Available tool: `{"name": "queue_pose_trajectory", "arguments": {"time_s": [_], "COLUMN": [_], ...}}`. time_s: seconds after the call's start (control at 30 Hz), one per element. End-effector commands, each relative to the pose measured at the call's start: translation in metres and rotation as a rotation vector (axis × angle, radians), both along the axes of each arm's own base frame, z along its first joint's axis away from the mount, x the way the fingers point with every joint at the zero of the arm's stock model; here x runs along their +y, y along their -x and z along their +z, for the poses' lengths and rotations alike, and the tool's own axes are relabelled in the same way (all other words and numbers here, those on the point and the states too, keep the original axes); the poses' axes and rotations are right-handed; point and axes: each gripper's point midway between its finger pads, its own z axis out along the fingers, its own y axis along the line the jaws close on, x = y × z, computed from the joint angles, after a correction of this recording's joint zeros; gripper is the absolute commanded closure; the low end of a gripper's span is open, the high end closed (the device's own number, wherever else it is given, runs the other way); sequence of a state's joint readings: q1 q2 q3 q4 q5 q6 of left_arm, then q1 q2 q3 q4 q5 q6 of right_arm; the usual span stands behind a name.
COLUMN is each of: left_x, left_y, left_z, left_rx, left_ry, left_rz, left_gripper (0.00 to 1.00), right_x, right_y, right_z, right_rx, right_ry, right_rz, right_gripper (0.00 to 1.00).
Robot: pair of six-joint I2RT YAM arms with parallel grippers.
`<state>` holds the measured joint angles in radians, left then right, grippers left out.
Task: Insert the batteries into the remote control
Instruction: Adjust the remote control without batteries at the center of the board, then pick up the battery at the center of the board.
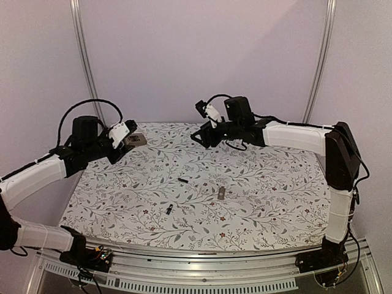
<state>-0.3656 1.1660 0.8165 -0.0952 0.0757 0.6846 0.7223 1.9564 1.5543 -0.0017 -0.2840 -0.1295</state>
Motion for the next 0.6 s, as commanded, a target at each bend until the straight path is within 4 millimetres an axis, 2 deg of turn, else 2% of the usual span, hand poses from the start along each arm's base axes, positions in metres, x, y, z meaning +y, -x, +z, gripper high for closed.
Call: {"name": "queue_pose_trajectory", "arguments": {"time_s": [0.0,0.07,0.1,0.2,0.23,0.3,0.4,0.57], "left_x": [-0.001,0.003,0.005,0.011,0.012,0.014,0.012,0.009], "left_y": [0.041,0.049,0.052,0.060,0.063,0.067,0.069,0.069], "left_z": [-0.015,-0.011,-0.012,-0.018,-0.022,-0.026,-0.020,-0.017], "left_rx": [0.183,0.166,0.162,0.146,0.149,0.149,0.113,0.098], "left_ry": [0.342,0.394,0.409,0.422,0.422,0.421,0.439,0.459], "left_rz": [-0.025,-0.026,-0.024,-0.019,-0.014,-0.013,-0.036,-0.053], "left_gripper": [1.00,1.00,1.00,1.00,1.00,1.00,1.00,1.00], "right_x": [0.023,0.037,0.042,0.055,0.057,0.058,0.058,0.055], "right_y": [0.019,0.024,0.025,0.033,0.034,0.034,0.037,0.052], "right_z": [-0.082,-0.101,-0.118,-0.151,-0.156,-0.170,-0.189,-0.220], "right_rx": [0.232,0.243,0.256,0.252,0.254,0.272,0.307,0.351], "right_ry": [0.188,0.261,0.308,0.413,0.428,0.446,0.464,0.535], "right_rz": [0.082,0.113,0.121,0.156,0.161,0.165,0.159,0.166], "right_gripper": [0.39,0.39,0.39,0.39,0.39,0.39,0.41,0.52]}}
